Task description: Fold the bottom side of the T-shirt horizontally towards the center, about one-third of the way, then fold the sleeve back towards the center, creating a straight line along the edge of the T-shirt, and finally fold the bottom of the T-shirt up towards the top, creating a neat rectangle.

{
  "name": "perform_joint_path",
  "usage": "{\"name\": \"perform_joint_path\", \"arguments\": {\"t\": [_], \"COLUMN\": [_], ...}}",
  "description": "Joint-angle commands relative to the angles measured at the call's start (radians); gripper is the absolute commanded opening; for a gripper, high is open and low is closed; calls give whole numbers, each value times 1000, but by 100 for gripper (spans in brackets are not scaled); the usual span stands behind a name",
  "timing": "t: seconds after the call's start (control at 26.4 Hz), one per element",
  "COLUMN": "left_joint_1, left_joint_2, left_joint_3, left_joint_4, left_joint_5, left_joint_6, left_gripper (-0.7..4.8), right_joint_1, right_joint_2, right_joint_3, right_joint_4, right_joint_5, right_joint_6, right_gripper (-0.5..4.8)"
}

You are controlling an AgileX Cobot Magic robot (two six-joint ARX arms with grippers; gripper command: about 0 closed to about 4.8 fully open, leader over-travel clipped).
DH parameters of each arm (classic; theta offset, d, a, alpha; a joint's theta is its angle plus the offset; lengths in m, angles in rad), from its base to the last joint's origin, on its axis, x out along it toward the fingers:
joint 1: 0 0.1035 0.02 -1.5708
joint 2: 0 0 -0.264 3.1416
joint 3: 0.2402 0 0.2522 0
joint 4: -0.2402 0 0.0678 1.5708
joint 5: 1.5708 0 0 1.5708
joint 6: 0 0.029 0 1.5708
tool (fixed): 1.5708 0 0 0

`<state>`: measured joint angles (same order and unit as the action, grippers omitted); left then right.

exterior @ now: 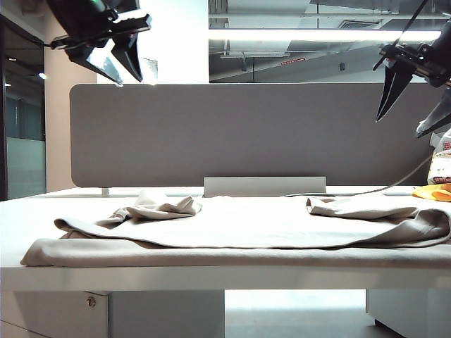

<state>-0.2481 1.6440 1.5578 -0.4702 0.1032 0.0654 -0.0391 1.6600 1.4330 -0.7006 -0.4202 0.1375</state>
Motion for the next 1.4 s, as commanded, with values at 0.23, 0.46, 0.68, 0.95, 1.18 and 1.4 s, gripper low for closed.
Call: {"name": "perform_joint_path", "arguments": {"t": [0.23, 0.46, 0.68, 0.95, 1.18, 1.4], "left_joint_1": [-2, -2, -3, -3, -3, -3], "left_joint_2": [-170, -297, -409, -499, -523, -523], "left_joint_3": [-277, -473, -615, -771, -891, -992], "left_joint_4": [129, 219, 224, 225, 225, 225], "left_joint_5": [11, 34, 105, 169, 217, 239], "left_joint_6": [-60, -127, -161, -215, -249, -267], "left_gripper": [208, 209, 209, 210, 220, 286], "right_joint_1": [-2, -5, -7, -10, -28, -79], "right_joint_2": [-129, -225, -327, -456, -607, -697], "right_joint_3": [-179, -340, -506, -671, -794, -855], "right_joint_4": [132, 205, 257, 256, 250, 196], "right_joint_5": [-3, -1, -2, -1, -4, -6], "right_joint_6": [0, 5, 20, 21, 42, 45], "right_gripper": [354, 354, 354, 355, 361, 401]}}
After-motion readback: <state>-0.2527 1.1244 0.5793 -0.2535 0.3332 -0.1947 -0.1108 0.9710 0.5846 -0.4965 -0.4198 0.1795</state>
